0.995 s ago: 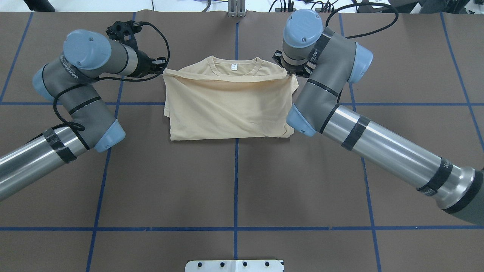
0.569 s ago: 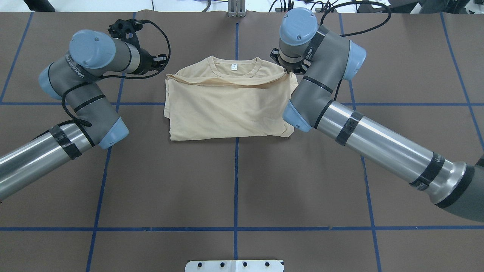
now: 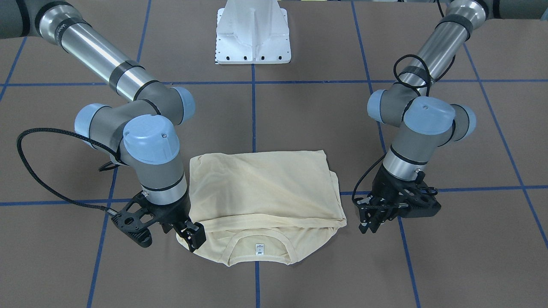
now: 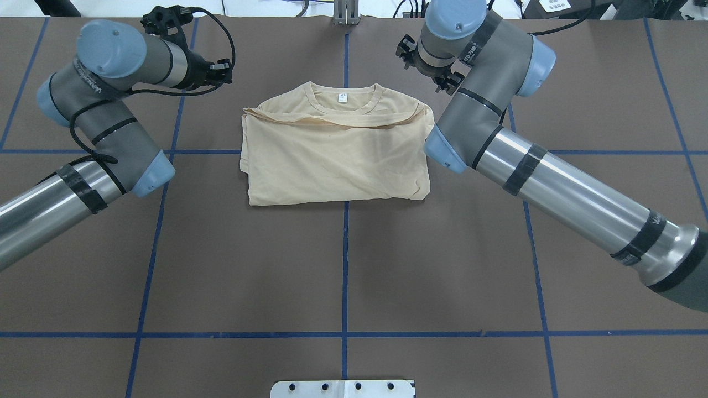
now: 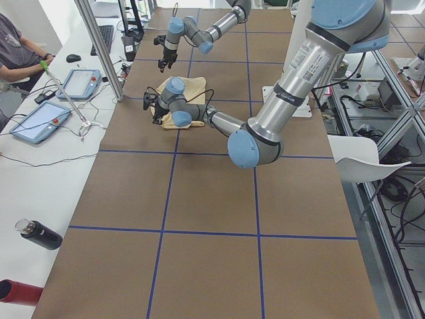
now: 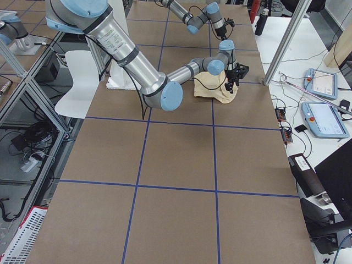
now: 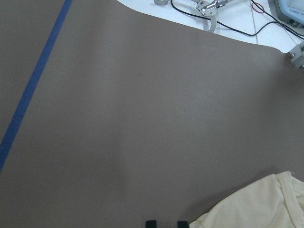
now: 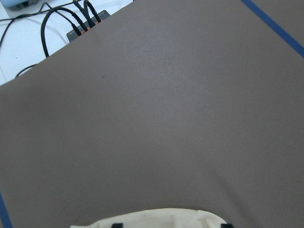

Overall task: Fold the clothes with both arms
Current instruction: 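Release the hem and raise both grippers away from the folded shirt, then lower the right gripper to the shirt corner nearest it and grasp it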

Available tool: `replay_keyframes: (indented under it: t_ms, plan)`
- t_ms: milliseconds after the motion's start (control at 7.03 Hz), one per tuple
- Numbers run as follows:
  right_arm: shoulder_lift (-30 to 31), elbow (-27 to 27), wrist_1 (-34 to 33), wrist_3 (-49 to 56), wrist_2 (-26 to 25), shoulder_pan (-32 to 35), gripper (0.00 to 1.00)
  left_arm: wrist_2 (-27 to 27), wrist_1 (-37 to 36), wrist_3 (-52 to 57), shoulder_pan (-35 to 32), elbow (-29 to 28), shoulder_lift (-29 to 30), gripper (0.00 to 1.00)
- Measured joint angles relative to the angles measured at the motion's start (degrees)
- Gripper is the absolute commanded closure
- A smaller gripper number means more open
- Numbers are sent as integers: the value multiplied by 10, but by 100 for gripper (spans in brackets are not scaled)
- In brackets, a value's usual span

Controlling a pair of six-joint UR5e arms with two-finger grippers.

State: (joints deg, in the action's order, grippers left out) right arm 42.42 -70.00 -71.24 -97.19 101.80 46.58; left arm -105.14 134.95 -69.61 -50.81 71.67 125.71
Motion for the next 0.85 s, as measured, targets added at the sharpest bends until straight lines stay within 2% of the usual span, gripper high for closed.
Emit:
replay_keyframes:
  t_ms: [284, 427, 711, 853]
  plan:
    - [105, -168, 2, -95, -8, -38, 2, -28, 1, 5, -15, 14, -8, 64]
    - [150, -237, 1, -140, -38, -68, 2, -37, 1, 5, -18, 42, -24, 63]
    - [212, -317, -1, -195, -137, -151, 3, -54, 1, 6, -21, 127, -82, 61]
    - [229, -327, 0, -209, -162, -177, 3, -54, 1, 6, -21, 155, -102, 61]
